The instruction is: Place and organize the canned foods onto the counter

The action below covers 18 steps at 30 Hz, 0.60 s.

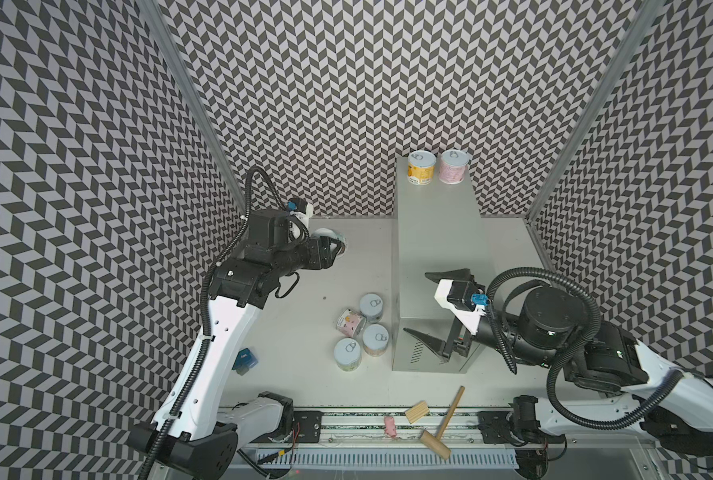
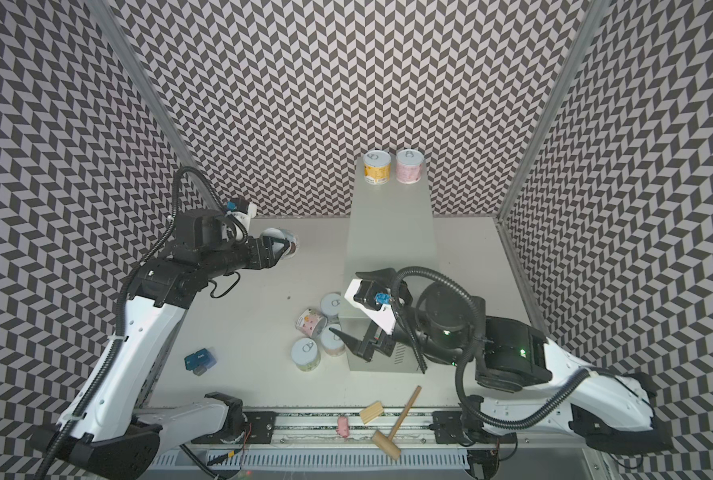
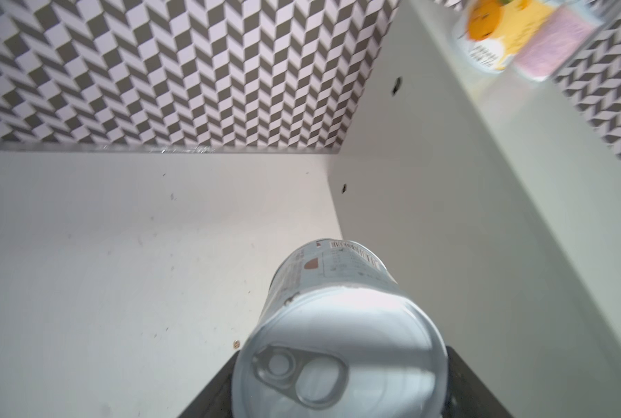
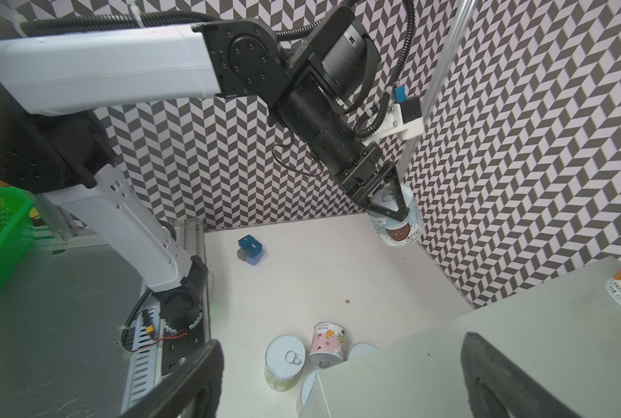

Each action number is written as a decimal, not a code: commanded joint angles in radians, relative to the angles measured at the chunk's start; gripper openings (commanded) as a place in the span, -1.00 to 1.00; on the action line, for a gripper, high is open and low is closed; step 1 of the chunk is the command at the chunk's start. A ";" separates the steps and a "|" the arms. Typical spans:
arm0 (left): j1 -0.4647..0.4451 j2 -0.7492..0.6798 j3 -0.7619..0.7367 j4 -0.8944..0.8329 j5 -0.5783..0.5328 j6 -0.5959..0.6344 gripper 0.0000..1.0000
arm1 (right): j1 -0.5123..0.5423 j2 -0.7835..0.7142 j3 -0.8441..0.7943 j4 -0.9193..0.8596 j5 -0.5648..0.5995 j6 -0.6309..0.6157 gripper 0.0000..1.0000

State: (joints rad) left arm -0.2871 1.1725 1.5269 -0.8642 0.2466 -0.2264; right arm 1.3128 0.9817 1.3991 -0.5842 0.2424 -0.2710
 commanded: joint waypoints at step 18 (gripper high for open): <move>-0.151 -0.047 0.228 0.106 0.348 0.069 -1.00 | 0.004 0.062 -0.045 0.241 0.120 -0.138 0.99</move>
State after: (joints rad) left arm -0.4141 1.1397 1.7100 -0.8150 0.5373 -0.1917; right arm 1.3128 1.0302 1.3437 -0.4152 0.3565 -0.3679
